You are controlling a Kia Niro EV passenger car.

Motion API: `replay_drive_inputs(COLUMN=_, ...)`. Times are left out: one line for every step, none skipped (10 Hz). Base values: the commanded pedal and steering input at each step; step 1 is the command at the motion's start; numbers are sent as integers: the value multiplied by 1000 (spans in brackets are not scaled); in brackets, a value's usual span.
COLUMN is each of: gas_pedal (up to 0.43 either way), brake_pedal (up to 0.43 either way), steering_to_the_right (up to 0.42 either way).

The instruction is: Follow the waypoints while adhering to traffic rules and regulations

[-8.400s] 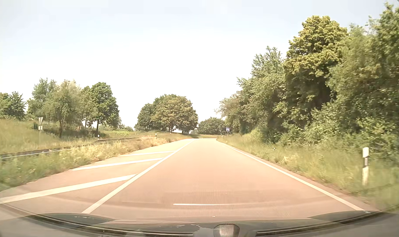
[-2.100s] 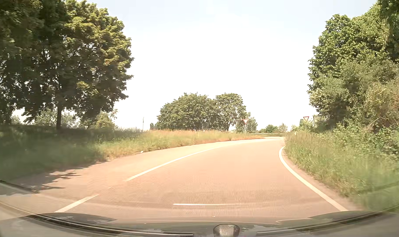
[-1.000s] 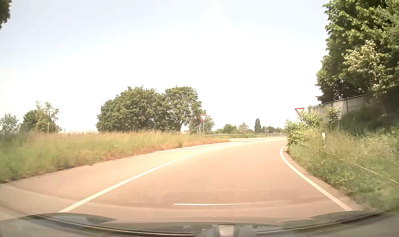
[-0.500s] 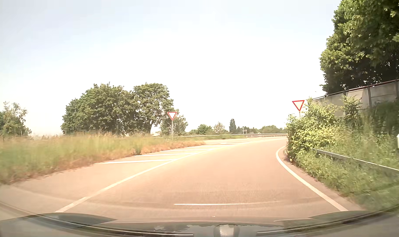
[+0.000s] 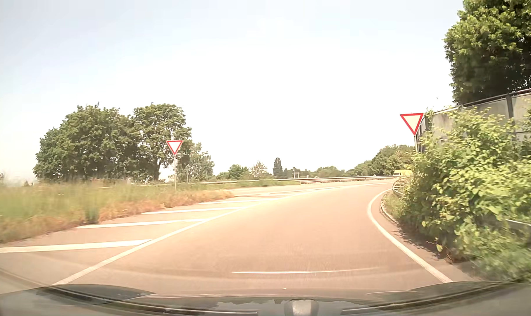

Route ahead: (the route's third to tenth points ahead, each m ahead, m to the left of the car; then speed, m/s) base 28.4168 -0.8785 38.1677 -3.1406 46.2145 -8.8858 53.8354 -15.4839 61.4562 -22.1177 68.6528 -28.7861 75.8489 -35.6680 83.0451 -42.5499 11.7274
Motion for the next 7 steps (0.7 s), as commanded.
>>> replay_drive_inputs(gas_pedal=130, brake_pedal=0, steering_to_the_right=79)
replay_drive_inputs(gas_pedal=130, brake_pedal=0, steering_to_the_right=81)
replay_drive_inputs(gas_pedal=130, brake_pedal=0, steering_to_the_right=84)
replay_drive_inputs(gas_pedal=130, brake_pedal=0, steering_to_the_right=86)
replay_drive_inputs(gas_pedal=138, brake_pedal=0, steering_to_the_right=88)
replay_drive_inputs(gas_pedal=138, brake_pedal=0, steering_to_the_right=89)
replay_drive_inputs(gas_pedal=138, brake_pedal=0, steering_to_the_right=89)
